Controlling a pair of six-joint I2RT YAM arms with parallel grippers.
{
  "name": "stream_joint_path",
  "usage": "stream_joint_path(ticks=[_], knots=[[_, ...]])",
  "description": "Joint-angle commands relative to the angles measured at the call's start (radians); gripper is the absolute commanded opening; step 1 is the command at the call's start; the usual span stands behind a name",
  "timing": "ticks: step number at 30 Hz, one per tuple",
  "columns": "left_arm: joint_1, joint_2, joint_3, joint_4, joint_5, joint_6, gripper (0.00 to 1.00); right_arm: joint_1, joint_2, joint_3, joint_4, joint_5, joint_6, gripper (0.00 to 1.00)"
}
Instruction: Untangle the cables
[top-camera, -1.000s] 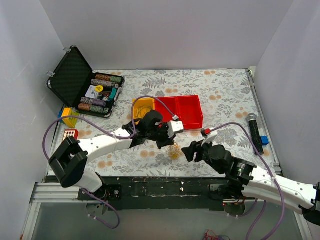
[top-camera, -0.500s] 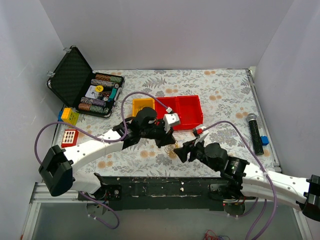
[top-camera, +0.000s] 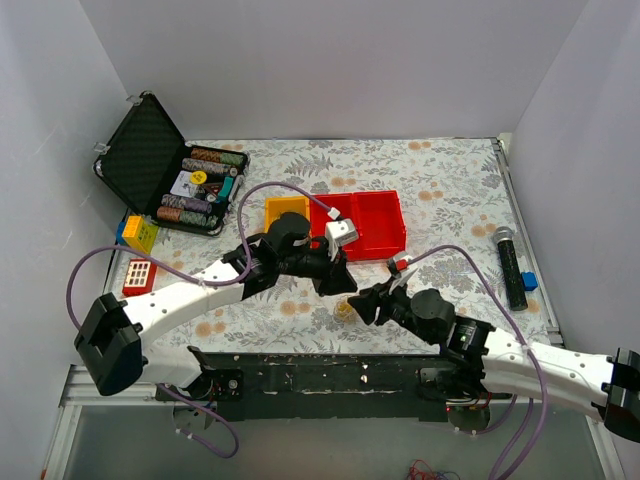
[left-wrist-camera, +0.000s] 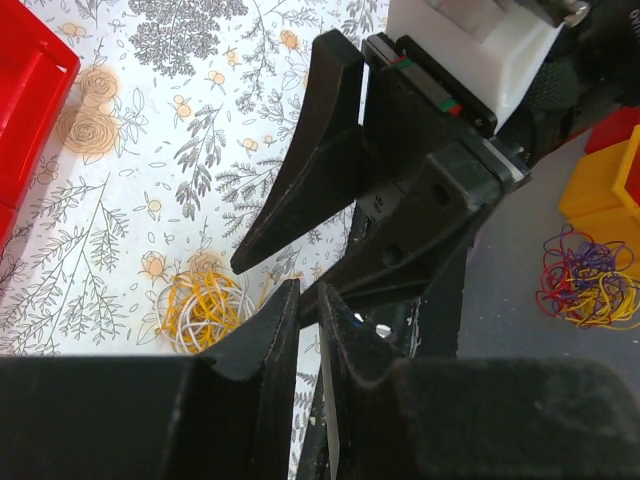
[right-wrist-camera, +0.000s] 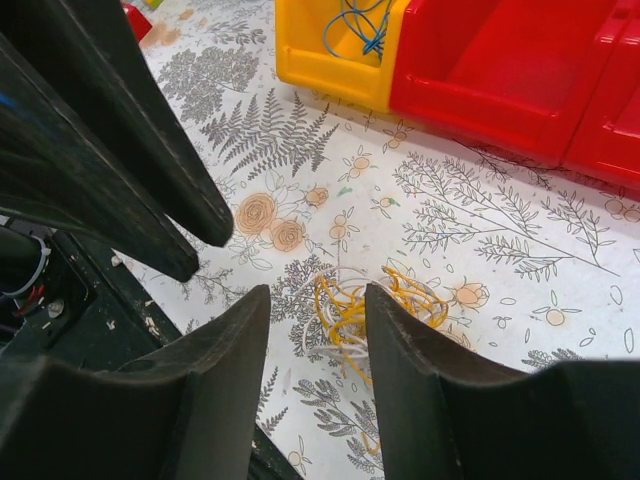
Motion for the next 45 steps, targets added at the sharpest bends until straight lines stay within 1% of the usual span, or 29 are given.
stream_joint_path(ticks=[1,3,6,10,14,16,17,21,26,29,31,33,37,38,42,45], knots=[[0.013,-0.058,-0.009,0.032,0.025,-0.033,0.13,0.003,-0.039,-0.020,0.039,0.040,0.031,0.47],[0.014,-0.061,-0.033,0.029,-0.001,0.007,0.13,0.003,-0.047,-0.020,0.002,0.054,0.045,0.45],[0.014,-0.064,-0.084,0.012,-0.057,0.128,0.14,0.003,-0.072,-0.016,-0.067,0.103,0.072,0.42],[0.014,-0.047,-0.151,-0.002,-0.104,0.274,0.30,0.003,-0.114,-0.028,-0.133,0.126,0.092,0.41],[0.014,-0.008,-0.179,0.029,-0.107,0.303,0.51,0.003,-0.150,-0.051,-0.161,0.124,0.117,0.41],[0.014,0.020,-0.173,0.043,-0.098,0.306,0.58,0.003,-0.159,-0.059,-0.169,0.121,0.128,0.41],[0.014,0.035,-0.161,0.049,-0.098,0.309,0.59,0.003,-0.161,-0.062,-0.169,0.115,0.129,0.41],[0.014,0.091,-0.125,0.055,-0.107,0.361,0.60,0.003,-0.162,-0.056,-0.170,0.107,0.128,0.41],[0.014,0.147,-0.092,0.050,-0.090,0.472,0.60,0.003,-0.164,-0.042,-0.178,0.106,0.114,0.41],[0.014,0.173,-0.073,0.037,-0.070,0.529,0.57,0.003,-0.171,-0.042,-0.179,0.103,0.112,0.41],[0.014,0.187,-0.061,0.023,-0.050,0.552,0.50,0.003,-0.174,-0.043,-0.179,0.098,0.114,0.41],[0.014,0.200,-0.050,0.011,-0.033,0.572,0.42,0.003,-0.179,-0.045,-0.181,0.098,0.112,0.41],[0.008,0.212,-0.038,-0.034,0.014,0.619,0.21,0.003,-0.184,-0.042,-0.187,0.103,0.111,0.41],[0.004,0.215,-0.036,-0.048,0.020,0.633,0.18,0.003,-0.185,-0.040,-0.190,0.103,0.109,0.42],[-0.018,0.210,-0.038,-0.078,0.021,0.674,0.00,0.003,-0.187,-0.033,-0.198,0.109,0.105,0.42],[-0.018,0.198,-0.016,-0.094,0.010,0.664,0.00,0.005,-0.187,-0.022,-0.201,0.109,0.095,0.42]])
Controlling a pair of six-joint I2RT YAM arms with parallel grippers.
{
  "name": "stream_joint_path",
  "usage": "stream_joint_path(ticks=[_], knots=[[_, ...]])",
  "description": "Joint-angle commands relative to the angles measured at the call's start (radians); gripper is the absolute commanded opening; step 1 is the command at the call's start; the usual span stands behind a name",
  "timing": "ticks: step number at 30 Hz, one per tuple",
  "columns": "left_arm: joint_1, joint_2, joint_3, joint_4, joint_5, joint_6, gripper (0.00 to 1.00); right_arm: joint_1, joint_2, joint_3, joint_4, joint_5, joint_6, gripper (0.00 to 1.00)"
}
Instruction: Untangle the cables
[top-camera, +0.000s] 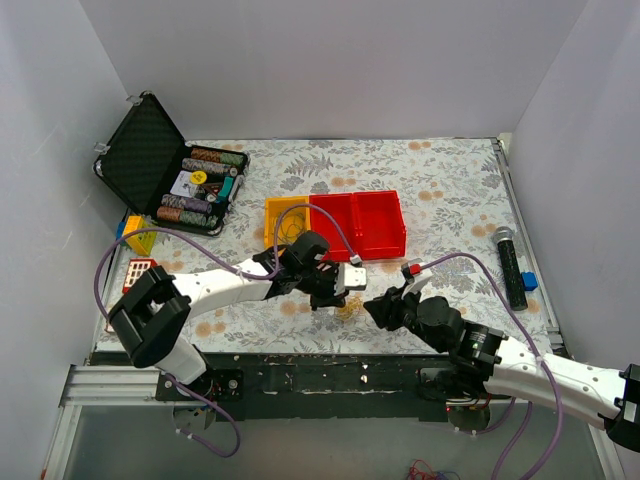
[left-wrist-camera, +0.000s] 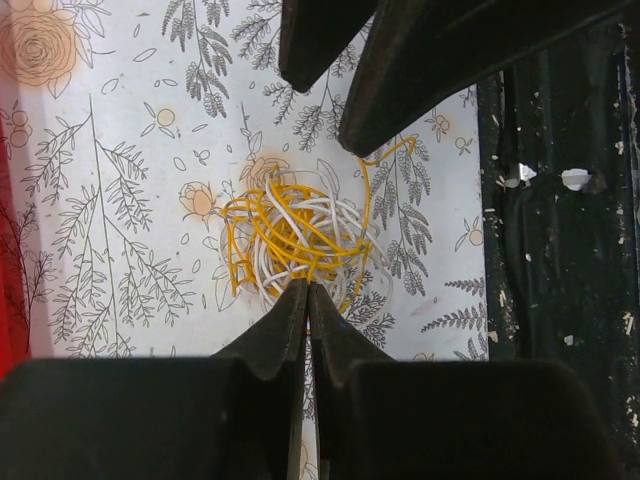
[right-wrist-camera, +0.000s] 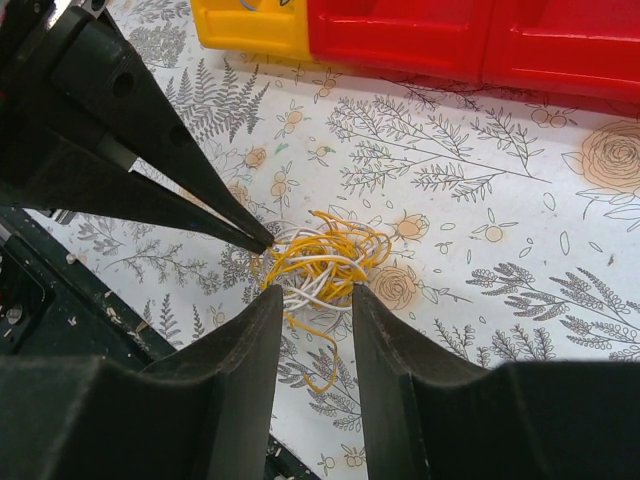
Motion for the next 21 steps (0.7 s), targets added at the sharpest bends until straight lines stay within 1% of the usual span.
stream_joint_path(ticks=[1,9,15,17,19,21], knots=[[-0.008,-0.023,0.060,-0.050,0.025,0.029,0.00,0.003,-0.007,0.043,0.017,0.012,-0.020,0.43],[-0.011,-0.100,0.150,-0.124,0.052,-0.063,0.00,0.003,0.043,0.094,0.048,0.002,-0.071,0.47],[-0.016,-0.155,0.149,-0.162,0.042,-0.089,0.00,0.003,0.074,0.121,0.054,-0.005,-0.080,0.49],[-0.016,-0.175,0.155,-0.164,0.014,-0.094,0.00,0.003,0.062,0.130,0.051,-0.011,-0.096,0.56],[-0.016,-0.198,0.178,-0.165,-0.015,-0.094,0.00,0.003,0.039,0.134,0.068,-0.030,-0.123,0.67],[-0.016,-0.220,0.209,-0.170,-0.037,-0.094,0.00,0.003,0.025,0.134,0.103,-0.058,-0.152,0.75]])
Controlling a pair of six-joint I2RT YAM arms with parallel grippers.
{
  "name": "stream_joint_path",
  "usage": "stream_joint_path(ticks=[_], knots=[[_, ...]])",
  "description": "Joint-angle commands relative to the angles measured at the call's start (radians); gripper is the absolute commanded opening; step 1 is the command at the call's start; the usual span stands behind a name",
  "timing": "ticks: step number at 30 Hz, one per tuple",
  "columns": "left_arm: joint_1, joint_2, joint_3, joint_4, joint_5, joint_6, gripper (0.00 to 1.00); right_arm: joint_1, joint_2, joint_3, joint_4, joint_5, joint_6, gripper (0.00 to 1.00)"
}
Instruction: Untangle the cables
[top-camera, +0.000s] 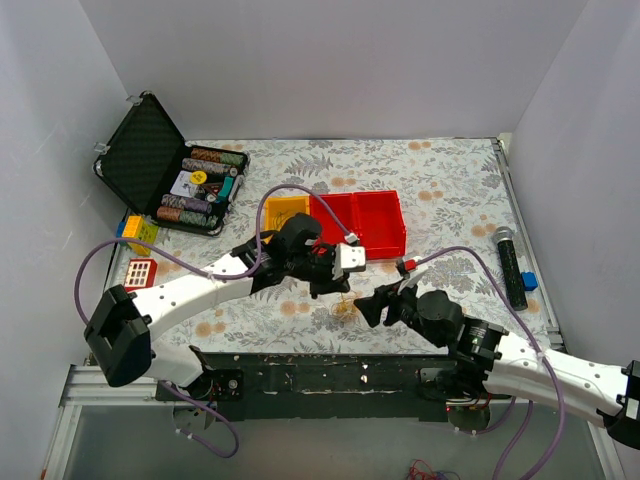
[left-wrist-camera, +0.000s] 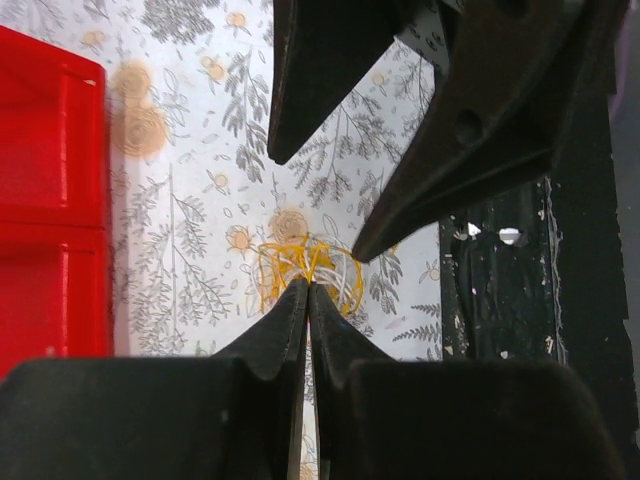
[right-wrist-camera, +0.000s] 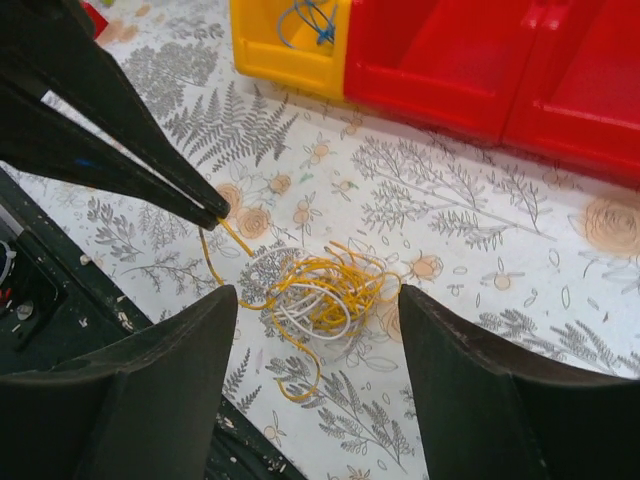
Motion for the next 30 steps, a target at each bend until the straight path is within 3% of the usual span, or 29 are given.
stream_joint_path(ticks=[1,7,15,20,30], knots=[[-0.005,-0.084,0.097,-0.031,-0.048,-0.009,0.00,0.003,-0.031,0.059,0.110,-0.053,-0.079,0.77],[-0.005,-0.116,0.207,-0.094,-0.061,-0.027,0.00,0.003,0.084,0.113,0.159,-0.104,-0.143,0.85],[-0.015,-0.152,0.272,-0.161,-0.059,-0.034,0.00,0.003,0.216,0.134,0.306,-0.081,-0.228,0.86],[-0.023,-0.149,0.380,-0.193,-0.059,-0.096,0.00,0.005,0.290,0.130,0.413,-0.015,-0.216,0.78],[-0.023,-0.133,0.624,-0.151,-0.128,-0.156,0.00,0.003,0.426,0.035,0.443,-0.102,-0.048,0.62]])
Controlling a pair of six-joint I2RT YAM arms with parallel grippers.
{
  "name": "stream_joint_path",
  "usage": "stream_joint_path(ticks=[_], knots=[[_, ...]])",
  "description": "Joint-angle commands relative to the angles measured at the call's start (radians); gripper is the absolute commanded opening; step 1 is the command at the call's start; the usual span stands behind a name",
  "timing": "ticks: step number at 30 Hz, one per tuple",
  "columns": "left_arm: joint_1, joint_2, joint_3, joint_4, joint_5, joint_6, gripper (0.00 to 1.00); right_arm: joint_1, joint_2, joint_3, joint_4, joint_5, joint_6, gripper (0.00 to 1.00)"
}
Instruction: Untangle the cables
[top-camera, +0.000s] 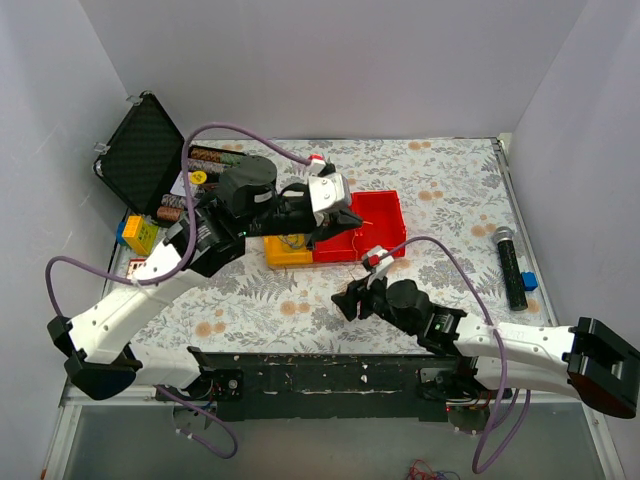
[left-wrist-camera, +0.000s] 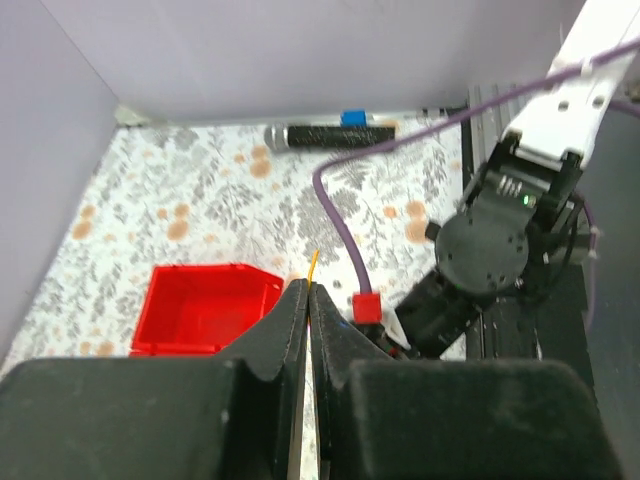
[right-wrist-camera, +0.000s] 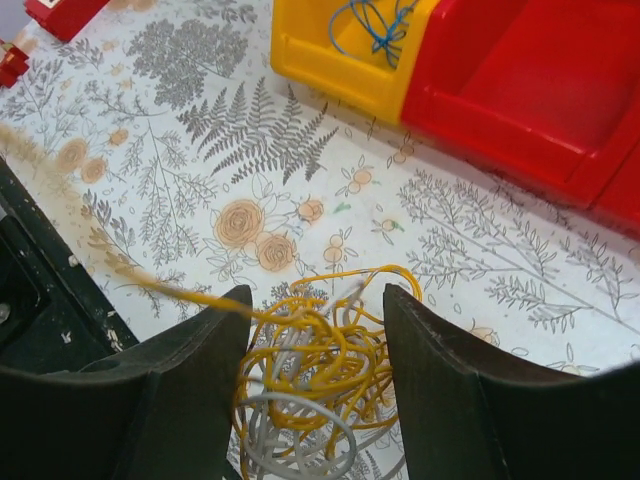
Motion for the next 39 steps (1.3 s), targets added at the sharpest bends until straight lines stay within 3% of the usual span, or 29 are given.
stream_joint_path(ticks=[1,10,20,25,30,34,39], knots=[[-0.004,-0.010,0.107,0.027,-0.031,-0.038,0.00,0.003,0.033,-0.037,0.075,-0.019,0.077,0.62],[-0.004,0.048,0.332,0.108,-0.089,-0.032,0.00,0.003,0.059,-0.092,0.046,-0.004,0.117,0.63],[-0.004,0.091,0.488,0.565,-0.363,0.025,0.00,0.005,0.064,-0.186,0.055,0.006,0.189,0.63],[-0.004,0.116,0.563,0.621,-0.367,0.057,0.00,0.006,0.070,-0.204,0.054,0.010,0.204,0.63],[-0.004,0.049,0.421,0.607,-0.334,0.074,0.00,0.005,-0.066,-0.139,-0.072,0.042,0.178,0.64],[-0.004,-0.027,0.238,0.595,-0.331,0.085,0.00,0.005,-0.267,-0.063,-0.162,0.053,0.097,0.70],[-0.006,-0.093,0.062,0.592,-0.319,0.094,0.00,0.006,-0.373,0.056,-0.286,0.039,0.005,0.78]])
